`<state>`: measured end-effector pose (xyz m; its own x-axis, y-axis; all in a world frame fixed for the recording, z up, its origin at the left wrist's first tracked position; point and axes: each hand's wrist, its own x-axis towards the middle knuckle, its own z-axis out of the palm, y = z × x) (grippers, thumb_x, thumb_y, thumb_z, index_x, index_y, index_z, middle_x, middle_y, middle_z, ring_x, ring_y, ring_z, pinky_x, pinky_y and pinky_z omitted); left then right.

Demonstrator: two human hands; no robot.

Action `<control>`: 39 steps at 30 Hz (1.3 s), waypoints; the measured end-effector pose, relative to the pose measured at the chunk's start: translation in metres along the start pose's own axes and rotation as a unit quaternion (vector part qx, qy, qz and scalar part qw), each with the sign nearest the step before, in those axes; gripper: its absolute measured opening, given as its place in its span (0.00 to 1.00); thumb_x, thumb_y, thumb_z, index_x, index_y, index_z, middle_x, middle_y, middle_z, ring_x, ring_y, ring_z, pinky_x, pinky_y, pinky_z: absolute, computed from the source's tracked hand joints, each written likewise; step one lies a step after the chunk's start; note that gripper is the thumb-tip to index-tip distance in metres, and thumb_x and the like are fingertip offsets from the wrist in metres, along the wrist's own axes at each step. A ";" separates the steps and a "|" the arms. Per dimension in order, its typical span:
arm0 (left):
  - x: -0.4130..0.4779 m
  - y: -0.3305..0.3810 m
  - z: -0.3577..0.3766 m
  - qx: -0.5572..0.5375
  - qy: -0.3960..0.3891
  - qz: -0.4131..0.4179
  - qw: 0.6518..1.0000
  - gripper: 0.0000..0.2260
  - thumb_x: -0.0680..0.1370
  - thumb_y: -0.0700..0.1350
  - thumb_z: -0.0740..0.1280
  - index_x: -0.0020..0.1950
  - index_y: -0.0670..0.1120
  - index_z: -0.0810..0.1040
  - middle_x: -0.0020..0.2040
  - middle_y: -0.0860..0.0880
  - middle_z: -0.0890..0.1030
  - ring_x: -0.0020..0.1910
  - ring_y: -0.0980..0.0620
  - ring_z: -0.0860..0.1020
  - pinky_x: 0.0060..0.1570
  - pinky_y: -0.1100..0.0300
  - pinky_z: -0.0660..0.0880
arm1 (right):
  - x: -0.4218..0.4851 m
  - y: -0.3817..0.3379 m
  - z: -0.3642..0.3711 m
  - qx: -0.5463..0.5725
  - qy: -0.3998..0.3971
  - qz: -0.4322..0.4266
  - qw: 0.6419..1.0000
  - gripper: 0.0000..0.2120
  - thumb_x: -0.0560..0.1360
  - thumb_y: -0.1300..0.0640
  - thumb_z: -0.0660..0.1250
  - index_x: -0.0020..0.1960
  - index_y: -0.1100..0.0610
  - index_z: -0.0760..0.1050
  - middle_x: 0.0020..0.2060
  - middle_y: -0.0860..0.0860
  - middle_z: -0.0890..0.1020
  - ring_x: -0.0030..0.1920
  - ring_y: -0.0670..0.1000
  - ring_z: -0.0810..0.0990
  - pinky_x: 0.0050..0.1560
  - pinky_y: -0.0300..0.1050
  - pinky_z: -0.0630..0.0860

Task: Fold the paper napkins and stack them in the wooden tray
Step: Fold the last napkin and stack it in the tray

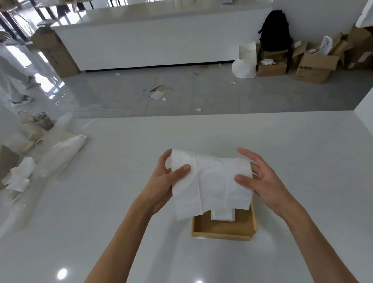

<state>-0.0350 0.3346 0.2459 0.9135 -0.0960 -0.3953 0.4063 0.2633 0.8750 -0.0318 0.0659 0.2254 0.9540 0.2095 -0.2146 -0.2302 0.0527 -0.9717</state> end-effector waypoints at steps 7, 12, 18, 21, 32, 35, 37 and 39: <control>0.000 -0.002 0.014 0.233 0.002 0.084 0.969 0.19 0.75 0.36 0.74 0.62 0.51 0.79 0.55 0.45 0.81 0.54 0.45 0.81 0.49 0.60 0.80 | -0.001 -0.010 -0.016 -0.109 0.078 -0.049 0.990 0.10 0.76 0.61 0.72 0.56 0.52 0.79 0.52 0.48 0.84 0.47 0.40 0.84 0.45 0.36 0.80; 0.006 -0.001 0.028 0.342 0.051 0.129 0.929 0.09 0.76 0.41 0.73 0.55 0.48 0.82 0.55 0.52 0.82 0.53 0.49 0.81 0.54 0.55 0.80 | 0.001 -0.014 -0.029 -0.192 0.097 -0.069 0.974 0.08 0.76 0.59 0.73 0.51 0.47 0.82 0.51 0.41 0.84 0.48 0.37 0.82 0.48 0.34 0.79; 0.010 0.001 0.031 0.365 0.078 0.145 0.916 0.07 0.77 0.42 0.73 0.55 0.46 0.84 0.54 0.50 0.83 0.52 0.47 0.81 0.56 0.53 0.79 | 0.000 -0.020 -0.040 -0.219 0.125 -0.087 0.964 0.09 0.75 0.58 0.74 0.49 0.44 0.82 0.47 0.42 0.84 0.46 0.39 0.81 0.46 0.32 0.78; 0.013 0.001 0.031 0.380 0.104 0.161 0.905 0.05 0.77 0.42 0.73 0.51 0.48 0.84 0.50 0.48 0.84 0.46 0.45 0.80 0.50 0.54 0.78 | 0.001 -0.021 -0.042 -0.224 0.142 -0.087 0.960 0.07 0.75 0.58 0.74 0.47 0.46 0.81 0.46 0.43 0.84 0.45 0.40 0.82 0.49 0.36 0.79; 0.013 0.007 0.030 0.455 0.136 0.181 0.861 0.02 0.78 0.42 0.72 0.48 0.50 0.82 0.58 0.49 0.72 0.53 0.51 0.76 0.56 0.66 0.73 | 0.005 -0.024 -0.036 -0.319 0.155 -0.152 0.923 0.04 0.77 0.55 0.72 0.46 0.49 0.77 0.59 0.40 0.79 0.60 0.41 0.74 0.65 0.40 0.69; 0.007 0.007 0.025 0.561 0.118 0.185 0.798 0.07 0.79 0.43 0.69 0.57 0.48 0.76 0.66 0.48 0.69 0.67 0.47 0.70 0.67 0.58 0.62 | 0.004 -0.049 -0.030 -0.304 0.083 -0.159 0.936 0.05 0.78 0.56 0.71 0.47 0.49 0.76 0.47 0.41 0.82 0.51 0.39 0.79 0.57 0.39 0.74; 0.001 0.009 0.034 0.571 0.086 0.210 0.789 0.18 0.78 0.48 0.71 0.66 0.50 0.70 0.74 0.48 0.65 0.74 0.47 0.64 0.71 0.54 0.56 | 0.004 -0.076 -0.022 -0.368 0.001 -0.142 0.919 0.06 0.78 0.56 0.71 0.46 0.46 0.76 0.42 0.44 0.81 0.43 0.42 0.78 0.48 0.37 0.73; -0.004 0.013 0.053 0.511 -0.004 0.211 0.833 0.27 0.77 0.53 0.72 0.73 0.52 0.67 0.77 0.51 0.63 0.76 0.50 0.62 0.75 0.51 0.58 | 0.006 -0.103 -0.010 -0.448 -0.083 -0.114 0.883 0.07 0.78 0.56 0.71 0.45 0.45 0.77 0.42 0.44 0.80 0.41 0.43 0.77 0.44 0.38 0.72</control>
<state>-0.0319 0.2875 0.2734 0.9777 -0.2099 0.0061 -0.1502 -0.6789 0.7187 -0.0001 0.0519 0.3235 0.8977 0.4367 -0.0589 0.2786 -0.6660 -0.6920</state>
